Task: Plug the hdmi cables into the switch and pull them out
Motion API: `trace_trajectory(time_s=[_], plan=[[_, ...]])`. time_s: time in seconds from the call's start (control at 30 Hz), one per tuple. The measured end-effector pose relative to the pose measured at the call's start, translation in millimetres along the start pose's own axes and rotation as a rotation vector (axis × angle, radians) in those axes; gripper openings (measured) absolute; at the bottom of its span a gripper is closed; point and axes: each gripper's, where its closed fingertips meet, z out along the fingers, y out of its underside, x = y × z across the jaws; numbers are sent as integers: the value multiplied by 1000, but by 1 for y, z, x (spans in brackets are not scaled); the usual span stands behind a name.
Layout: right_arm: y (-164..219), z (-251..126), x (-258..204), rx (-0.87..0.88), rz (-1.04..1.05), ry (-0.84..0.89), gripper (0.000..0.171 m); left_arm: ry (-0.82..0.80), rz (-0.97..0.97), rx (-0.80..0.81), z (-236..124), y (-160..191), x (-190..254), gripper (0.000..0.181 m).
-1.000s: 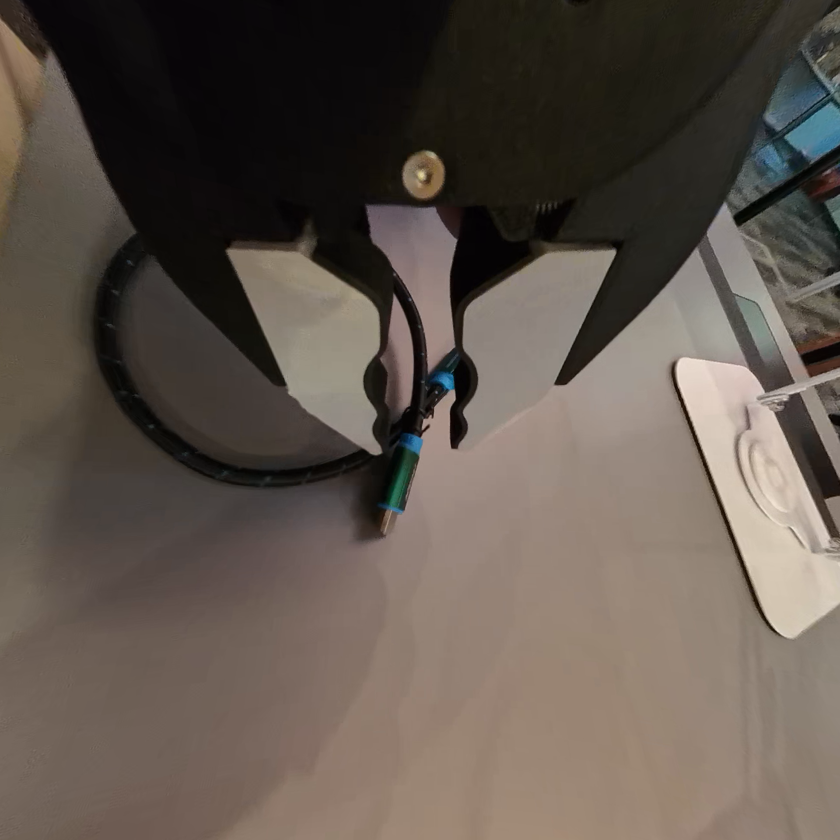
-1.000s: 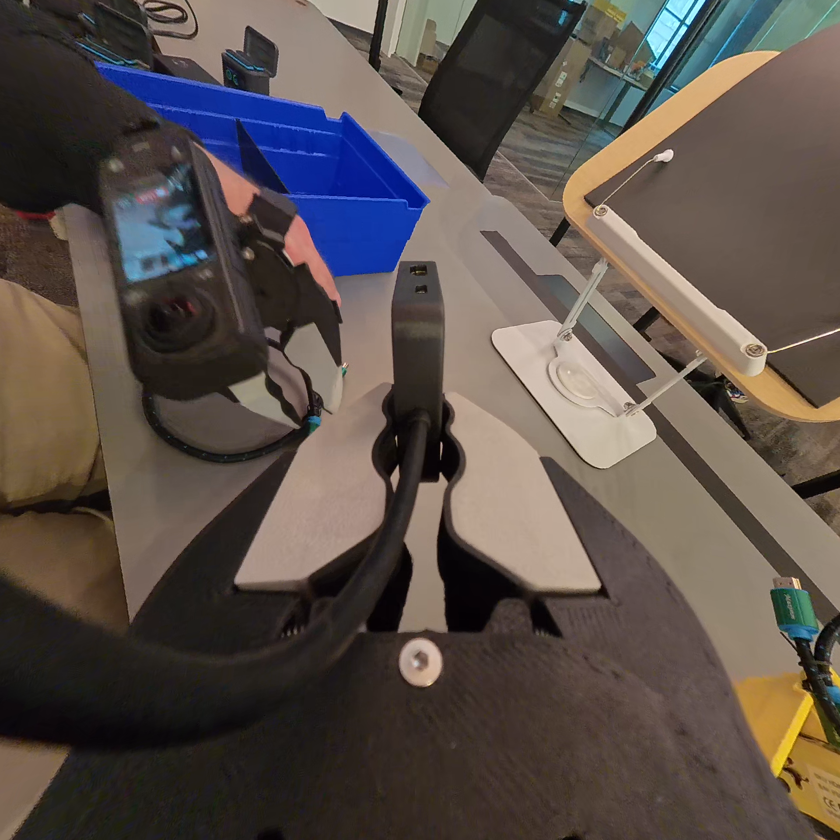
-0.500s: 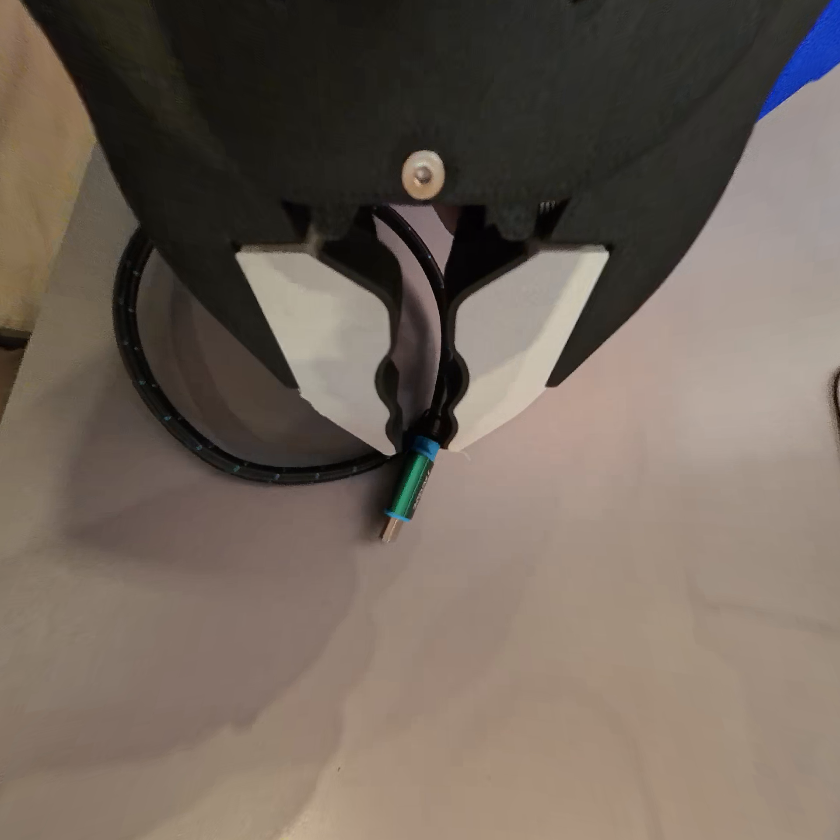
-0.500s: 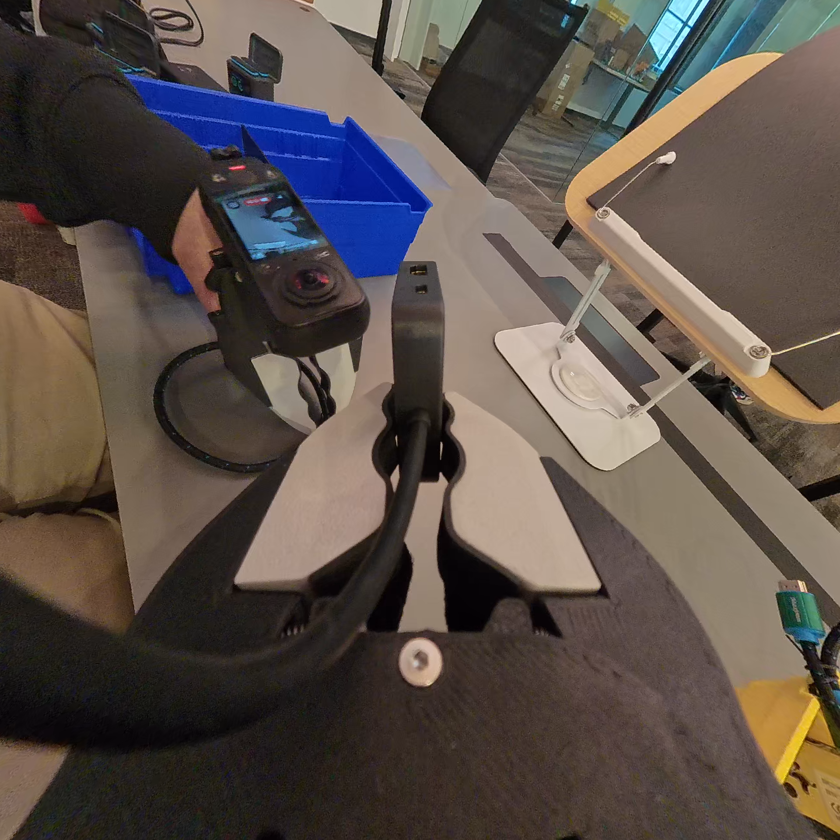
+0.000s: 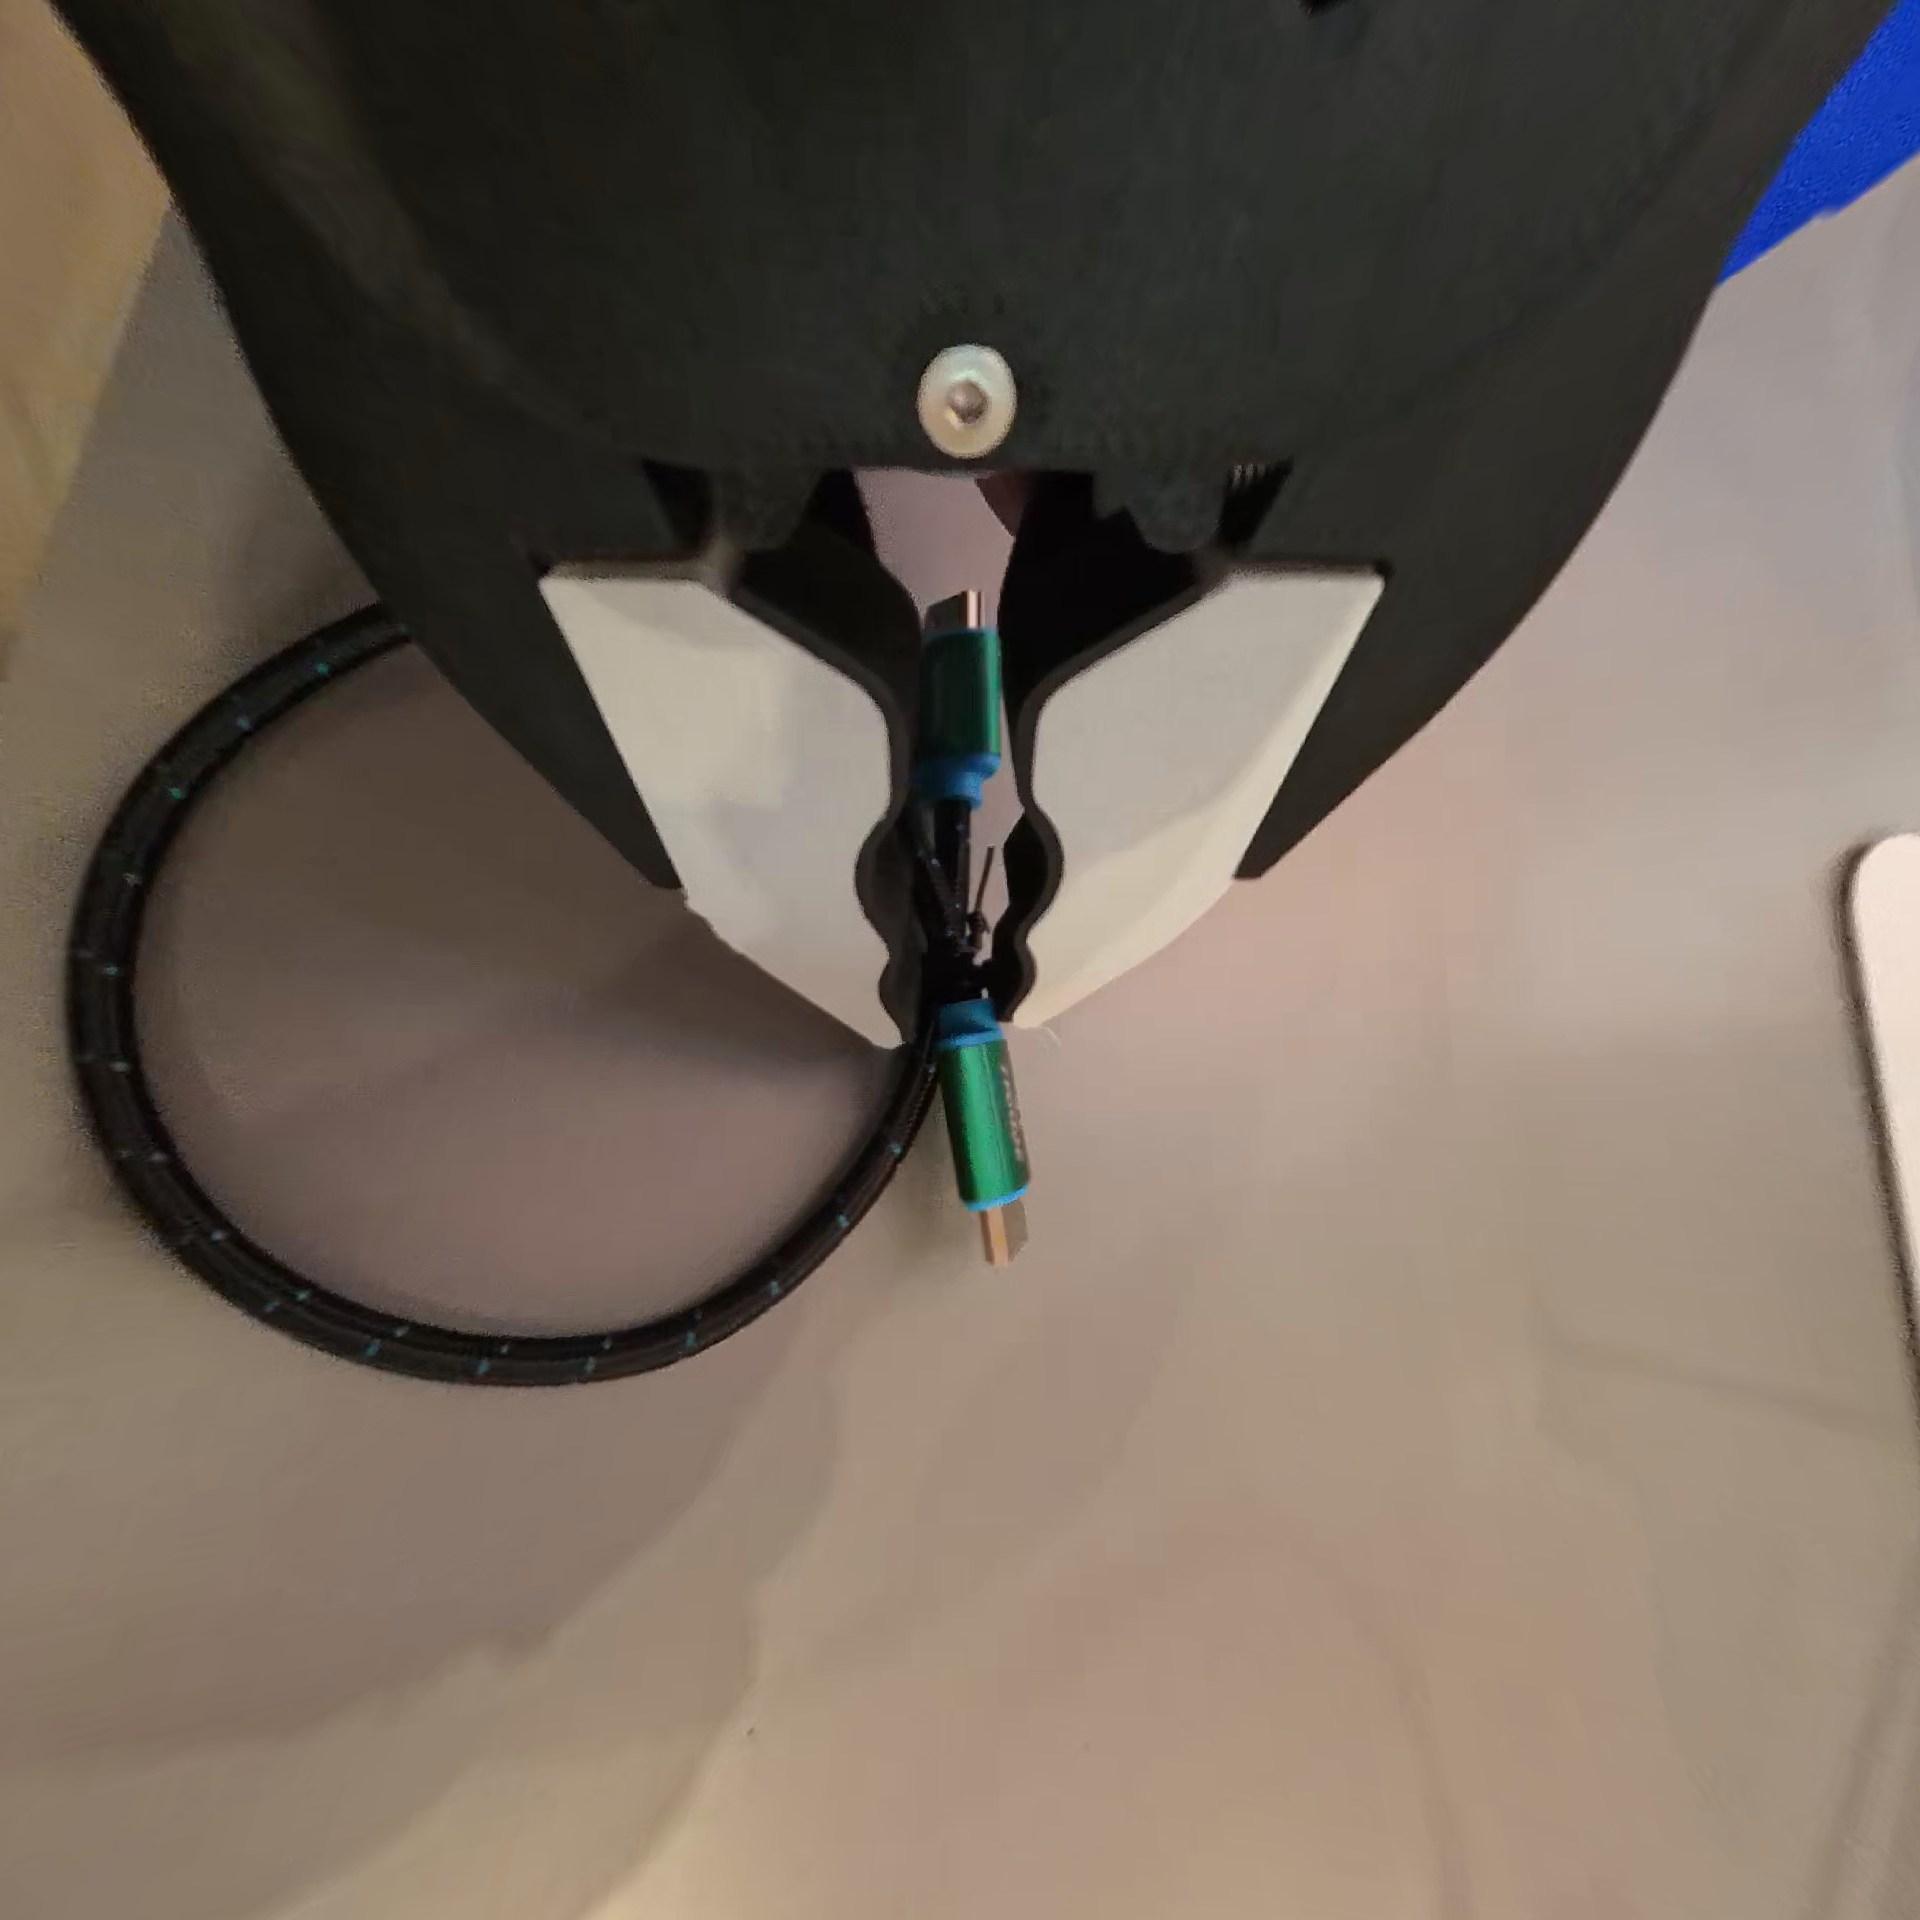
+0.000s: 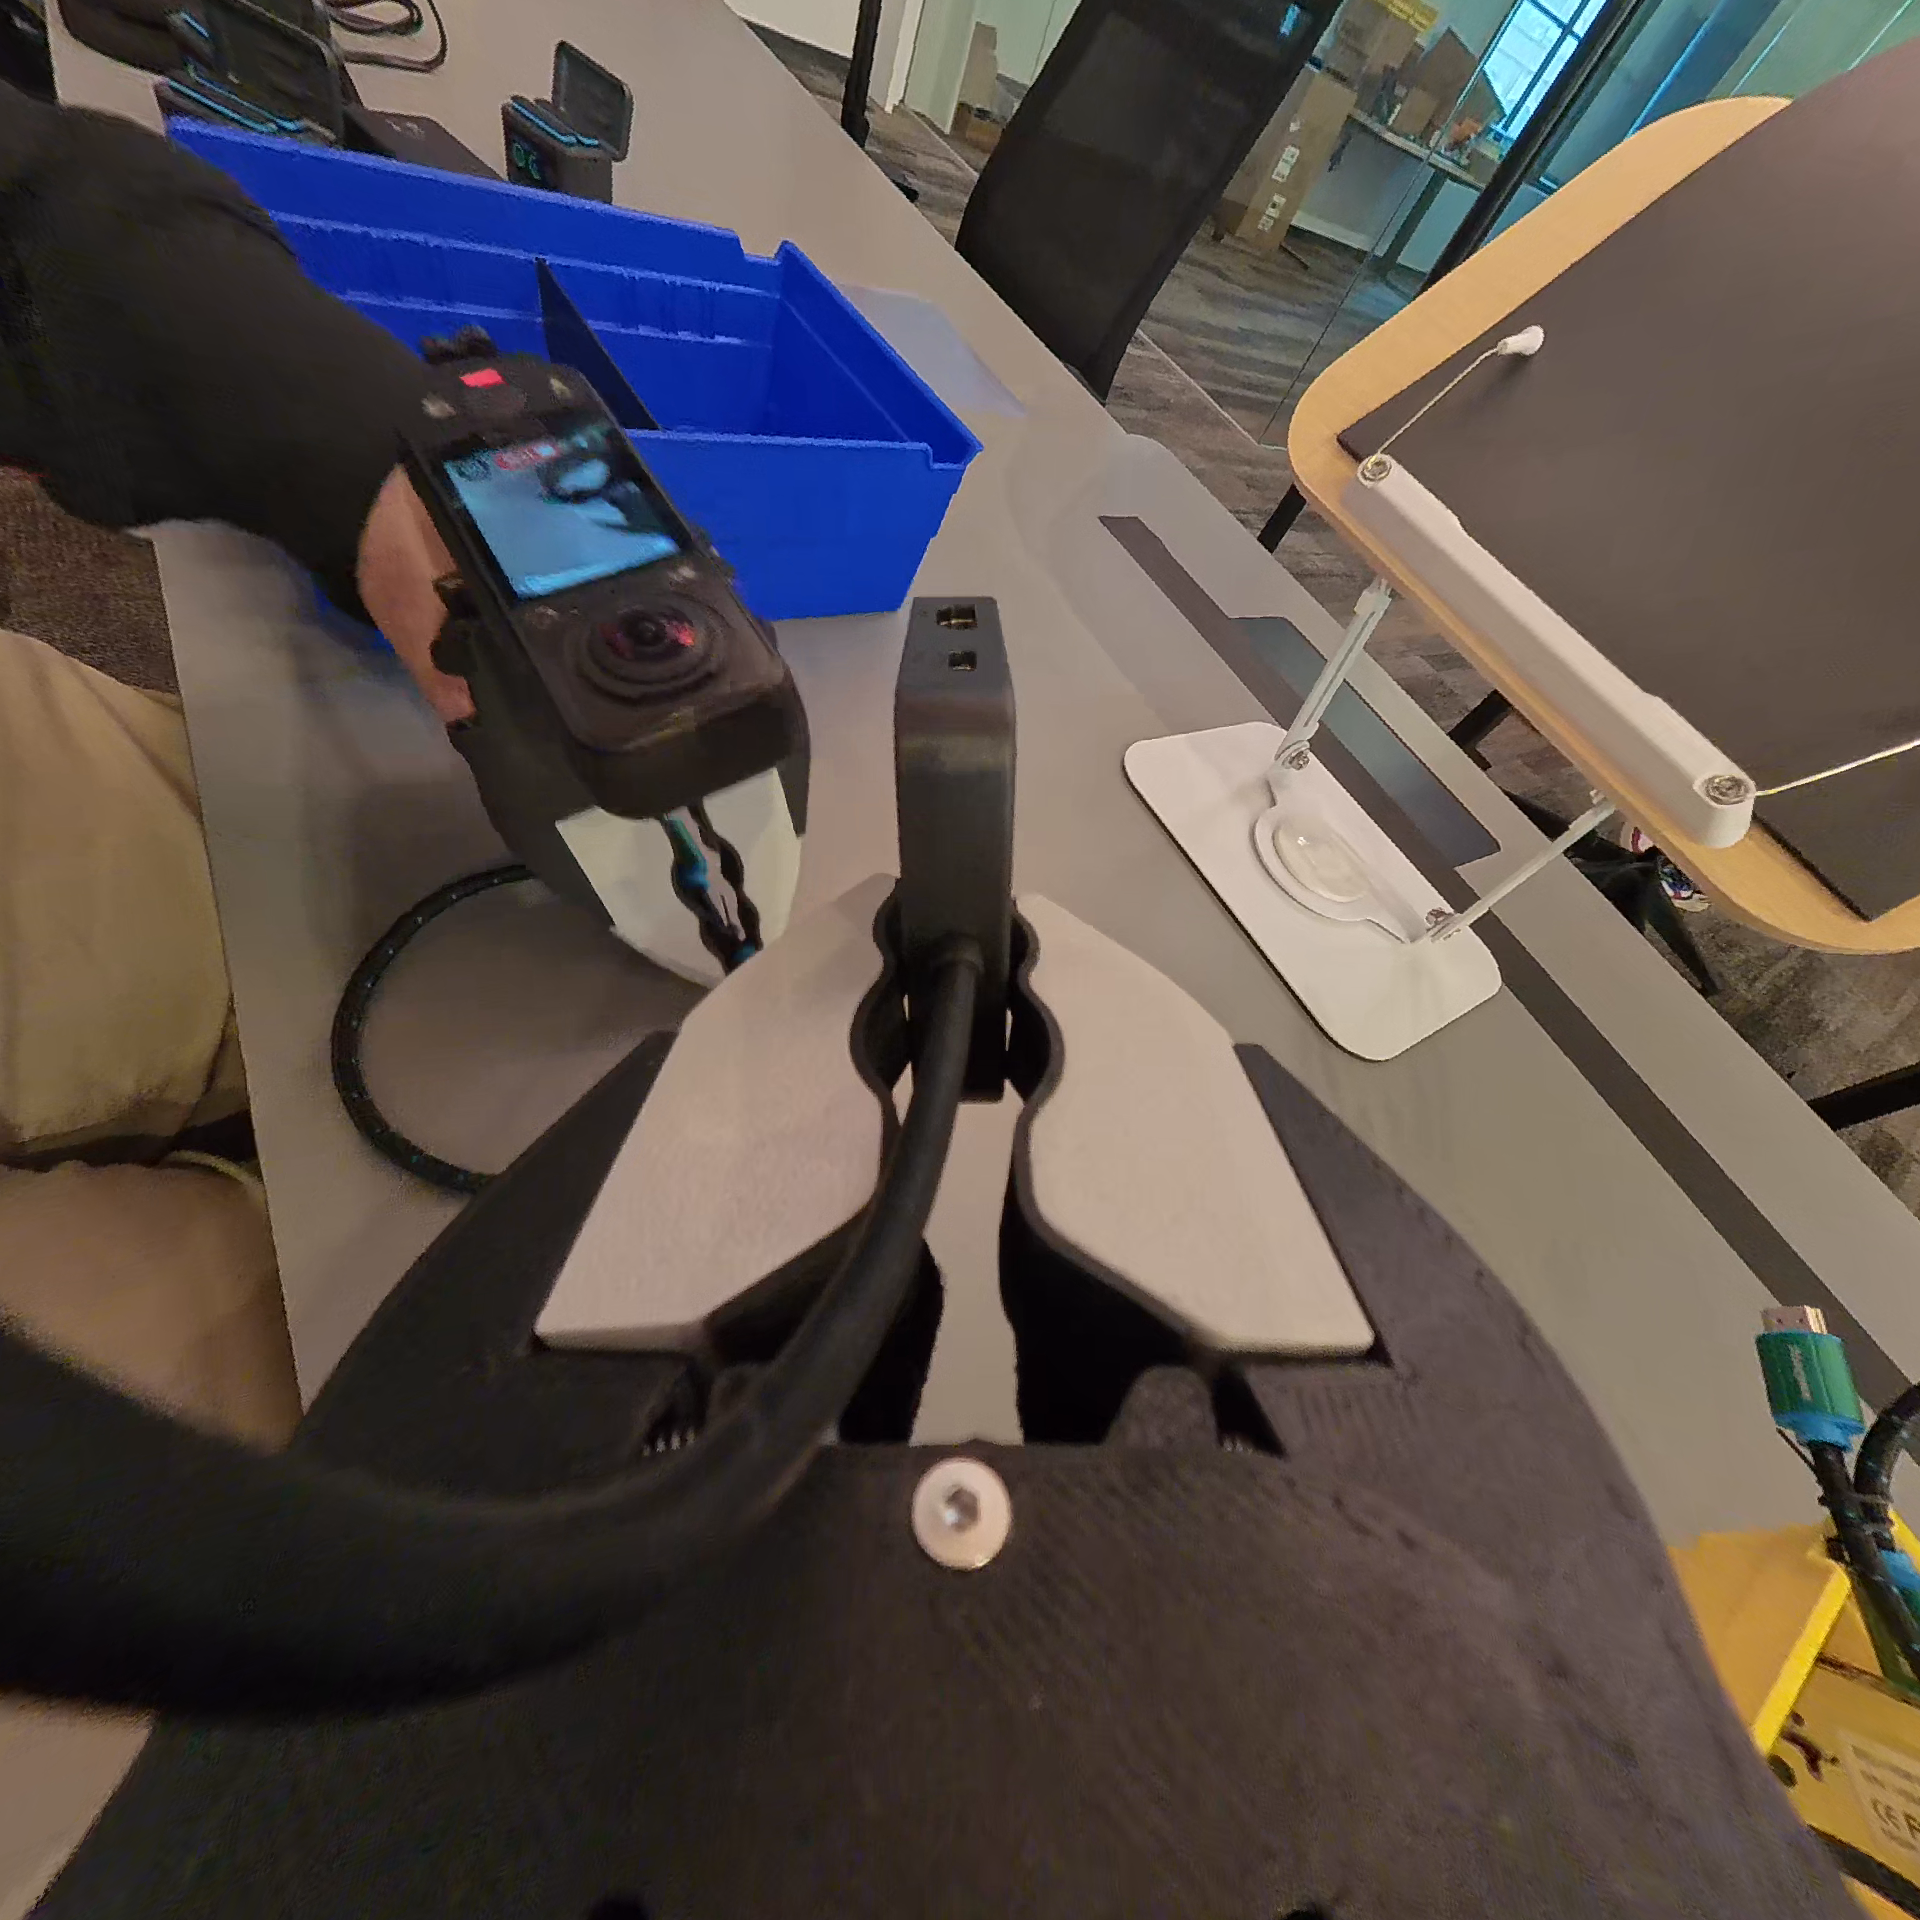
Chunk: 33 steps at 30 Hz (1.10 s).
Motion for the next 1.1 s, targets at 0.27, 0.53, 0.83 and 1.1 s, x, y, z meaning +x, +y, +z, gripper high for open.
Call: trace_trajectory(time_s=[0.27, 0.53, 0.83, 1.1], plan=[[19, 12, -2, -133, -160, 54, 13, -276, 59, 28, -61, 5, -25, 12], [33, 31, -9, -308, -425, 114, 13, -413, 137, 31, -112, -11, -31, 11], [43, 44, -13, -454, -597, 155, 14, -421, 187, 15, -108, -19, -22, 11], [47, 46, -13, -462, -618, 162, 14, -389, 167, 7, -101, -17, -18, 10]])
